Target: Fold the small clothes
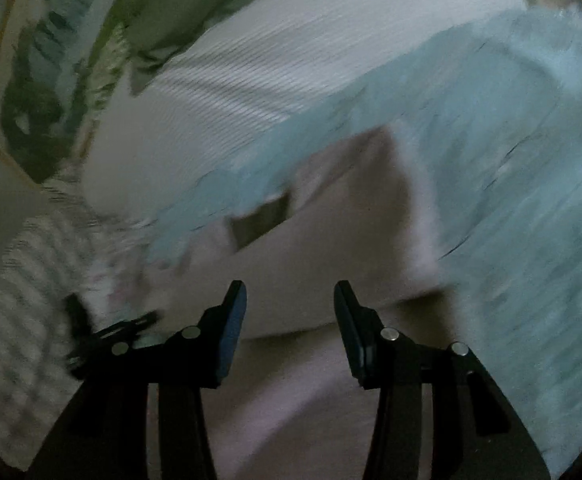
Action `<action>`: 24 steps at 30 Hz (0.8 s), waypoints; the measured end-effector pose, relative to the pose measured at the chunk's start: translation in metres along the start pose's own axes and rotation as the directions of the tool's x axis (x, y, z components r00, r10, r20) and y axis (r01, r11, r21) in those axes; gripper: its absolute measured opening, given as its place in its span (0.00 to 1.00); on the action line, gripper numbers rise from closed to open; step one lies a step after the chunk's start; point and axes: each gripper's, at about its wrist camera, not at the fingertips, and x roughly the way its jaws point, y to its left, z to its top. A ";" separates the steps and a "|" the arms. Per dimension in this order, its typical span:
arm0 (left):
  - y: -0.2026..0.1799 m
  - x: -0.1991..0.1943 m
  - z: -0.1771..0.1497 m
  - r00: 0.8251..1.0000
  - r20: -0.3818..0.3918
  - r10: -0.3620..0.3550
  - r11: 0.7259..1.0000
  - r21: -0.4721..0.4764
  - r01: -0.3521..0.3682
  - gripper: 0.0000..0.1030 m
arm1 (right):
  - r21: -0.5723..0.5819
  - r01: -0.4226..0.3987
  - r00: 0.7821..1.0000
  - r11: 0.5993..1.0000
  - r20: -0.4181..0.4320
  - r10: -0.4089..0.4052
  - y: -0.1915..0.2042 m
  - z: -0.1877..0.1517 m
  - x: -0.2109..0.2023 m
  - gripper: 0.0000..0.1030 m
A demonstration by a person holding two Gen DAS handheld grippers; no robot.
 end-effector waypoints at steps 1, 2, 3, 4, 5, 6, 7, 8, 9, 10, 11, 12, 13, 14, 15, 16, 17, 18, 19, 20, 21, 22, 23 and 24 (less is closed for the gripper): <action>0.002 -0.002 0.003 0.998 0.012 0.056 0.997 0.048 -0.056 0.11 | -0.006 0.025 1.000 1.000 0.004 -0.025 -0.006 0.005 0.000 0.46; 0.006 -0.004 0.004 0.997 0.015 0.082 0.994 0.070 -0.083 0.10 | -0.009 0.061 0.998 0.998 0.001 -0.061 -0.013 0.013 0.002 0.46; 0.009 -0.002 0.006 0.995 0.012 0.104 0.990 0.094 -0.104 0.10 | -0.012 0.103 0.995 0.995 -0.007 -0.103 -0.021 0.021 0.008 0.46; 0.012 -0.003 0.007 0.994 0.011 0.106 0.989 0.106 -0.106 0.11 | -0.019 0.135 0.990 0.991 -0.027 -0.135 -0.028 0.030 0.017 0.46; 0.012 -0.003 0.009 0.995 0.011 0.095 0.989 0.117 -0.096 0.11 | -0.021 0.153 0.987 0.988 -0.045 -0.154 -0.034 0.036 0.026 0.46; 0.012 -0.004 0.010 0.997 0.010 0.079 0.989 0.128 -0.079 0.11 | -0.021 0.168 0.984 0.986 -0.058 -0.169 -0.038 0.041 0.034 0.46; 0.009 -0.003 0.009 0.997 0.009 0.073 0.988 0.139 -0.073 0.11 | -0.023 0.181 0.981 0.983 -0.070 -0.182 -0.041 0.045 0.042 0.47; 0.008 -0.005 0.008 0.997 0.010 0.072 0.985 0.157 -0.073 0.11 | -0.031 0.190 0.977 0.981 -0.095 -0.192 -0.045 0.051 0.056 0.47; 0.004 -0.003 0.008 0.997 0.014 0.080 0.981 0.176 -0.081 0.11 | -0.039 0.196 0.973 0.980 -0.114 -0.199 -0.048 0.053 0.065 0.47; 0.003 -0.005 0.006 0.996 0.014 0.083 0.979 0.186 -0.084 0.11 | -0.045 0.203 0.970 0.978 -0.129 -0.208 -0.049 0.055 0.074 0.47; 0.002 -0.004 0.004 0.996 0.011 0.086 0.977 0.194 -0.086 0.11 | -0.050 0.207 0.966 0.977 -0.149 -0.213 -0.051 0.056 0.084 0.47; 0.001 -0.002 0.003 0.996 0.009 0.092 0.975 0.200 -0.092 0.11 | -0.055 0.199 0.963 0.978 -0.177 -0.206 -0.051 0.057 0.095 0.47; 0.001 -0.003 0.003 0.995 0.010 0.097 0.974 0.204 -0.097 0.11 | -0.063 0.190 0.962 0.980 -0.189 -0.199 -0.051 0.057 0.100 0.39; 0.002 -0.005 0.002 0.995 0.011 0.100 0.973 0.207 -0.100 0.11 | -0.085 0.174 0.963 0.981 -0.194 -0.188 -0.048 0.057 0.103 0.06; 0.001 -0.005 0.002 0.995 0.010 0.101 0.972 0.210 -0.101 0.11 | -0.099 0.164 0.964 0.982 -0.196 -0.181 -0.046 0.058 0.103 0.08; 0.000 -0.006 0.001 0.995 0.011 0.098 0.972 0.215 -0.098 0.11 | -0.100 0.162 0.967 0.982 -0.182 -0.178 -0.044 0.061 0.099 0.07; -0.002 -0.007 0.002 0.995 0.012 0.095 0.971 0.220 -0.095 0.11 | -0.104 0.166 0.971 0.981 -0.154 -0.180 -0.044 0.065 0.092 0.07; -0.007 -0.008 0.002 0.996 0.016 0.086 0.968 0.234 -0.087 0.11 | -0.104 0.187 0.972 0.977 -0.123 -0.199 -0.046 0.069 0.084 0.07; -0.010 -0.007 0.002 0.997 0.018 0.082 0.967 0.243 -0.083 0.11 | -0.099 0.197 0.972 0.975 -0.111 -0.208 -0.047 0.068 0.078 0.07; -0.014 -0.008 0.002 0.997 0.018 0.074 0.963 0.257 -0.076 0.11 | -0.086 0.207 0.971 0.975 -0.107 -0.215 -0.051 0.067 0.076 0.07; -0.019 -0.006 0.001 0.998 0.013 0.066 0.961 0.269 -0.067 0.11 | -0.076 0.224 0.965 0.972 -0.119 -0.232 -0.057 0.067 0.079 0.07; -0.021 -0.004 0.001 0.998 0.011 0.067 0.959 0.274 -0.067 0.12 | -0.080 0.234 0.961 0.969 -0.128 -0.243 -0.058 0.065 0.082 0.07; -0.023 0.000 -0.001 0.997 0.005 0.080 0.955 0.285 -0.078 0.12 | -0.086 0.253 0.955 0.964 -0.139 -0.263 -0.058 0.062 0.087 0.08; -0.023 0.002 -0.002 0.996 0.003 0.090 0.952 0.293 -0.087 0.13 | -0.095 0.276 0.948 0.957 -0.141 -0.287 -0.057 0.060 0.089 0.08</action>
